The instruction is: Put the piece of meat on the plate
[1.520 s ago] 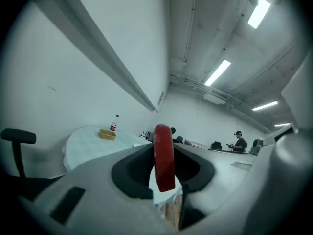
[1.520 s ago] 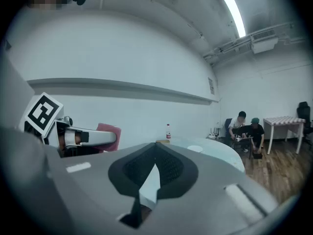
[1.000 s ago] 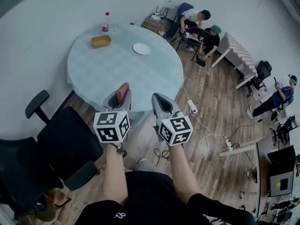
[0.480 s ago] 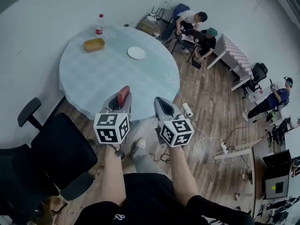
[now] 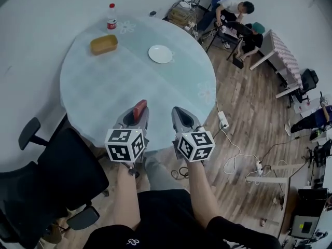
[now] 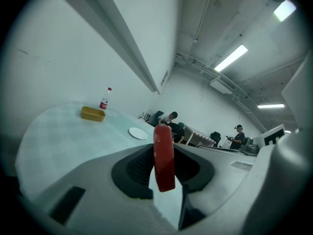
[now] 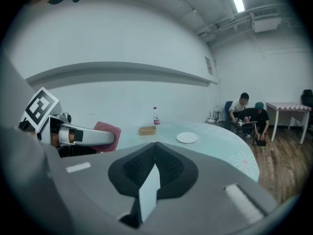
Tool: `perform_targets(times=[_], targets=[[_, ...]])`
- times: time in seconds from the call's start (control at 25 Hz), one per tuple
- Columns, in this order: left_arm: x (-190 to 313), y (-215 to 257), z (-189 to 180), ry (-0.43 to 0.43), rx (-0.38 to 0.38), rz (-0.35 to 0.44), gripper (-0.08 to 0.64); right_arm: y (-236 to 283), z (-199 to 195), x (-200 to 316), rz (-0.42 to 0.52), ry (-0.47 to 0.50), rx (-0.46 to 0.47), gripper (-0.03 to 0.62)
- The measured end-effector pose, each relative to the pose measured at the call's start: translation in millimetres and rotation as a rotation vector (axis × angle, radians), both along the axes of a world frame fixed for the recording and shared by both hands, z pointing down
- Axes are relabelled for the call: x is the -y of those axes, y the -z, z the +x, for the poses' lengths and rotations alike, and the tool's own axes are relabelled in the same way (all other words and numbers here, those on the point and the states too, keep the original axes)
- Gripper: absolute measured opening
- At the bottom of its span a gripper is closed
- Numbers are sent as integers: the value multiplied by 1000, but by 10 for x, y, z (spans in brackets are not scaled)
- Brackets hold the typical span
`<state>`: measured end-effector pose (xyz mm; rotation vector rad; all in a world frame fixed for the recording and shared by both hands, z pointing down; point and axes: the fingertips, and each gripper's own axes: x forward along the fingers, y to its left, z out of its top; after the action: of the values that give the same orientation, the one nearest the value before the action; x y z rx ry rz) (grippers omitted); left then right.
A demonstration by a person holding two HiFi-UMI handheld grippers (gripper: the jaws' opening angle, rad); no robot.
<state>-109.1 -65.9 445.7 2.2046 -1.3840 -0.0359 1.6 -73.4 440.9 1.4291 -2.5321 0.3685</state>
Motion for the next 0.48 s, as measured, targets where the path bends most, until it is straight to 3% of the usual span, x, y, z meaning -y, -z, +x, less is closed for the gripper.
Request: perform_targets(times=[0.24,0.36,0.48], targets=[[949,-517,575,-73,-38,-151,92,-612,504,1145,-146,-71,55,11],[1414,-540,768,-74,-80,-184,92,-584,691,1739,-146,-91,81,11],[1735,-717,813,-71,-15,-245,92,-626,704,2041,-159,-65,113,11]])
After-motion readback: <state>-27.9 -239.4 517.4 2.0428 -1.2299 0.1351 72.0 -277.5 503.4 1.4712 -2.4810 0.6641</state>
